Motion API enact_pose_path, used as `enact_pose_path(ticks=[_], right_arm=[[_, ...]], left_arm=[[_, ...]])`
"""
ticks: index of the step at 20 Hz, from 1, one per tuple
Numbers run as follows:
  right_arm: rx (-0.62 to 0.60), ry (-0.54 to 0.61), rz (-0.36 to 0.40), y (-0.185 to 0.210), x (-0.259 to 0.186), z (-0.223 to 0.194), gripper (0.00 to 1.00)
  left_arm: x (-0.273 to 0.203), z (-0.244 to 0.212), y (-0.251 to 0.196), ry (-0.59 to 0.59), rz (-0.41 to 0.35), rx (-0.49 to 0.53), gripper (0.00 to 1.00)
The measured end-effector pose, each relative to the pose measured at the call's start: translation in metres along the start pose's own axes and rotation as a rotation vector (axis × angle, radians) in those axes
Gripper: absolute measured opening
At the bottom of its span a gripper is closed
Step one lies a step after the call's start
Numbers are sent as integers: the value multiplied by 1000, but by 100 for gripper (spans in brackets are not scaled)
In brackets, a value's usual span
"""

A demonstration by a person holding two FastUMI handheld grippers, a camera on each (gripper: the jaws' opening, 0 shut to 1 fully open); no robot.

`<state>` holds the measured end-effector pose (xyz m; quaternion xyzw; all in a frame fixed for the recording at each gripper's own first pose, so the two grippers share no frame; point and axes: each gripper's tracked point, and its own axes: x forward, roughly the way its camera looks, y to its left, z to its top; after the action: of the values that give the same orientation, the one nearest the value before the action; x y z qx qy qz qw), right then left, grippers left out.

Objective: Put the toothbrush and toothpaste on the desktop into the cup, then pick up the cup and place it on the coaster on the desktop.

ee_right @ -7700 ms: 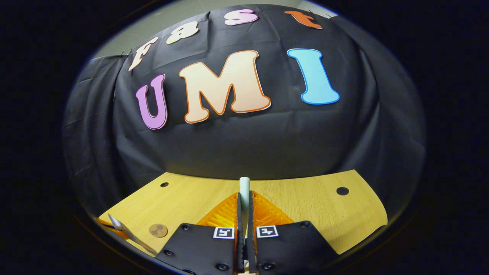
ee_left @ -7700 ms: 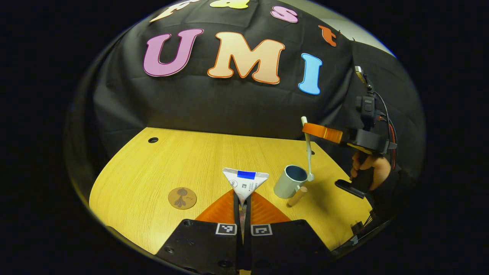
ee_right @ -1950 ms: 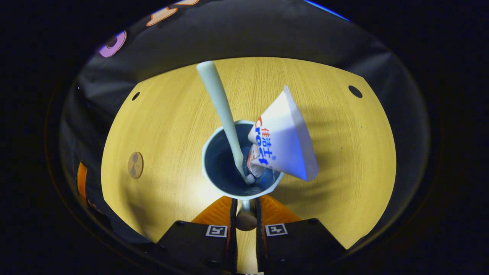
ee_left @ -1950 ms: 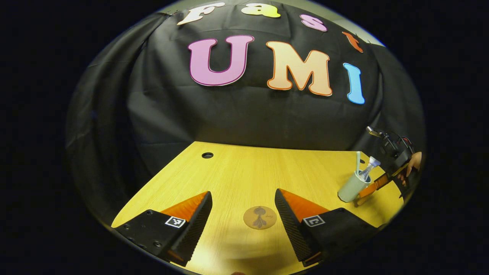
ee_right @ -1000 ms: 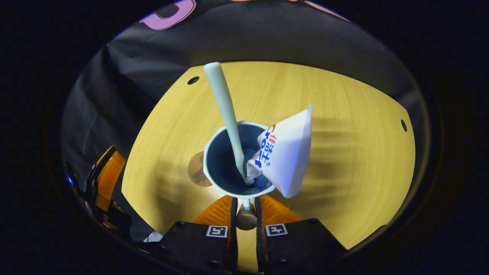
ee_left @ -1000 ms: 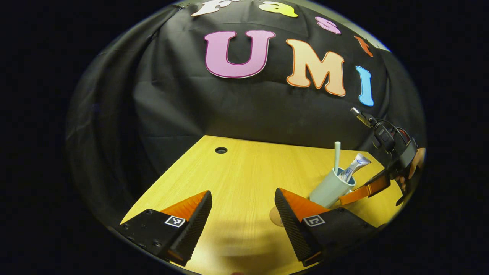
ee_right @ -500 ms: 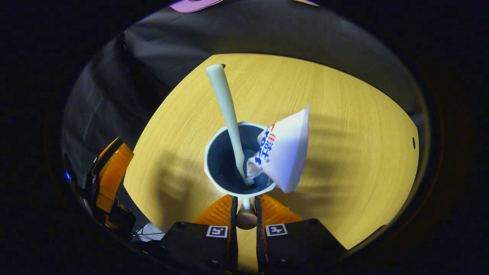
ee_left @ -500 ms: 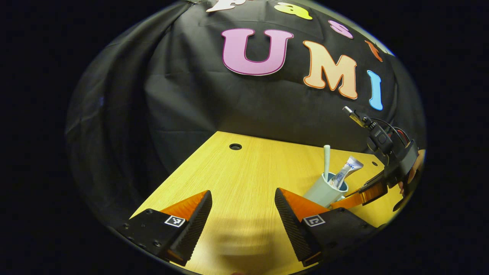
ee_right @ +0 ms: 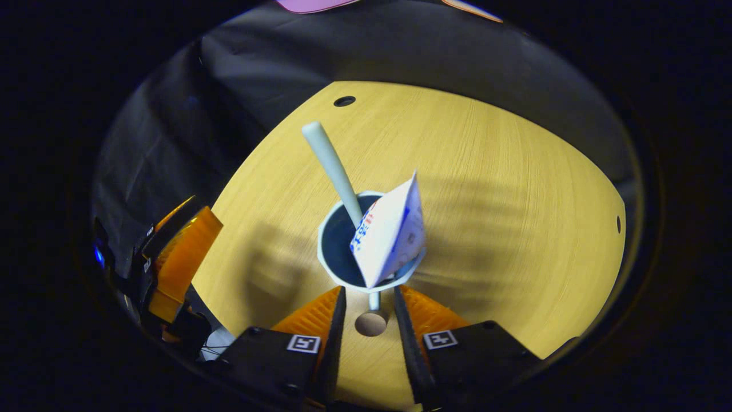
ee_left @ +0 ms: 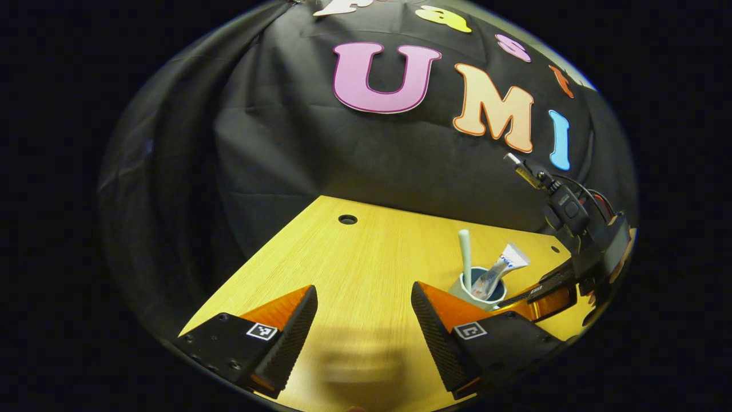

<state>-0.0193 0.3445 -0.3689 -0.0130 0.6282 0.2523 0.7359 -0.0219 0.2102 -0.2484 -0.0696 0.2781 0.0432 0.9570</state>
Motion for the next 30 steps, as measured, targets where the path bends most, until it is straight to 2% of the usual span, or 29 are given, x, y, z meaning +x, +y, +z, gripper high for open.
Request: enact_pose_path(ticks=[1,2,4,6,7,8,9,10,11,12,13,14,15,18,19,20,23,27,30], right_arm=[[-7,-28,1,1,-4,4,52],[-7,-51,11,3,-10,4,70],[5,-99,8,-5,-16,6,83],[21,-153,13,-16,-24,6,83],[26,-182,5,-23,-29,5,88],[31,-214,-3,-30,-37,8,85],[40,-248,-8,-34,-47,11,88],[51,-290,-15,-38,-59,15,85],[59,-340,-29,-44,-71,20,89],[66,-406,-55,-50,-83,25,89],[67,-471,-80,-57,-99,27,96],[68,-538,-96,-67,-118,28,92],[69,-603,-114,-77,-136,29,99],[82,-765,-197,-110,-193,27,99],[90,-805,-222,-119,-212,27,94],[104,-844,-245,-131,-230,26,99],[139,-945,-321,-160,-278,18,99],[163,-1089,-415,-180,-325,3,99],[171,-1145,-452,-182,-351,-11,98]], left_arm=[[2,0,-7,-2,-8,2,95],[3,1,-14,-5,-14,5,95],[2,6,-30,-10,-28,13,95],[0,10,-49,-20,-43,23,95],[0,10,-57,-25,-47,33,95],[0,10,-67,-26,-49,40,95],[-3,10,-76,-27,-56,43,95],[-8,12,-88,-32,-70,42,95],[-11,14,-102,-38,-86,42,95],[-13,18,-116,-48,-102,47,95],[-16,21,-129,-59,-116,57,95],[-18,24,-142,-74,-133,67,95],[-21,26,-155,-81,-150,73,95],[-28,34,-191,-107,-196,87,95],[-31,38,-201,-121,-210,93,95],[-34,43,-210,-137,-218,101,95],[-44,56,-232,-180,-244,120,95],[-58,77,-255,-252,-267,123,95],[-67,82,-271,-270,-287,120,95]])
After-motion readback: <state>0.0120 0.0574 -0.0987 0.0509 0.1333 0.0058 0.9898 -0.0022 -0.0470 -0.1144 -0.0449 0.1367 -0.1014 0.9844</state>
